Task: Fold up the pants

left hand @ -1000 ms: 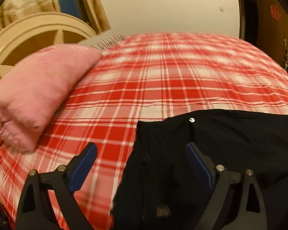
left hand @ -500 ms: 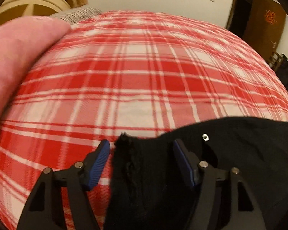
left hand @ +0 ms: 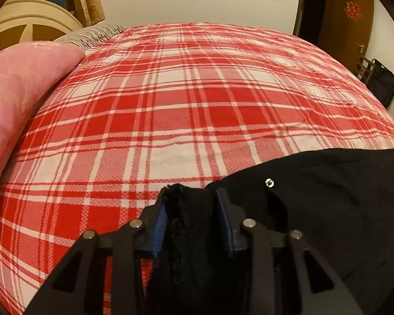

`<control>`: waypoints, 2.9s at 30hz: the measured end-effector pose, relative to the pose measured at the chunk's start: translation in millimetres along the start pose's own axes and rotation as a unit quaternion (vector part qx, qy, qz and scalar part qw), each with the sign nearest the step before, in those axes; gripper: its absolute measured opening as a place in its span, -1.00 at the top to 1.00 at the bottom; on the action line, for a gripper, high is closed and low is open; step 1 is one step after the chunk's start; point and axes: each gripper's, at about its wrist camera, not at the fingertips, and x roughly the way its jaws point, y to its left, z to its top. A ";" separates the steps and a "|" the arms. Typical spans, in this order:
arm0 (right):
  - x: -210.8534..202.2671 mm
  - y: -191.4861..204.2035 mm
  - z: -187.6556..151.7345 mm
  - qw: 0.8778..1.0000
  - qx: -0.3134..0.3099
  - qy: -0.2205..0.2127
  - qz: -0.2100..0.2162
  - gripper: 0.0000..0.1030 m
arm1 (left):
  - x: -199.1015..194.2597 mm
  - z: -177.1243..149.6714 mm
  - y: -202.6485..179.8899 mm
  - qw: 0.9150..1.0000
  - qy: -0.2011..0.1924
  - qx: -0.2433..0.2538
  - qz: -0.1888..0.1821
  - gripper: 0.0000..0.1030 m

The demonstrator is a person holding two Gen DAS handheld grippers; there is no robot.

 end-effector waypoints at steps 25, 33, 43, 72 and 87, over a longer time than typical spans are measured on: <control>6.8 17.0 25.8 0.997 -0.074 0.018 0.026 0.84 | -53.9 6.3 -16.1 0.997 -0.070 0.036 0.024 0.60; -83.4 -28.2 -9.8 0.997 -0.048 -0.030 0.044 0.85 | -147.6 -34.7 -19.0 0.988 -0.146 0.056 -0.007 0.60; -122.8 -82.9 -102.1 0.999 -0.030 0.006 0.032 0.85 | -180.7 -137.2 -17.6 0.985 -0.160 0.047 -0.040 0.60; -168.3 320.3 -321.5 0.829 -0.534 -0.071 0.150 0.10 | -190.2 -171.8 -22.7 0.979 -0.184 0.052 -0.071 0.60; -207.6 301.5 -308.9 0.838 -0.501 -0.060 0.209 0.89 | -205.0 -191.9 -26.1 0.977 -0.181 0.073 -0.087 0.61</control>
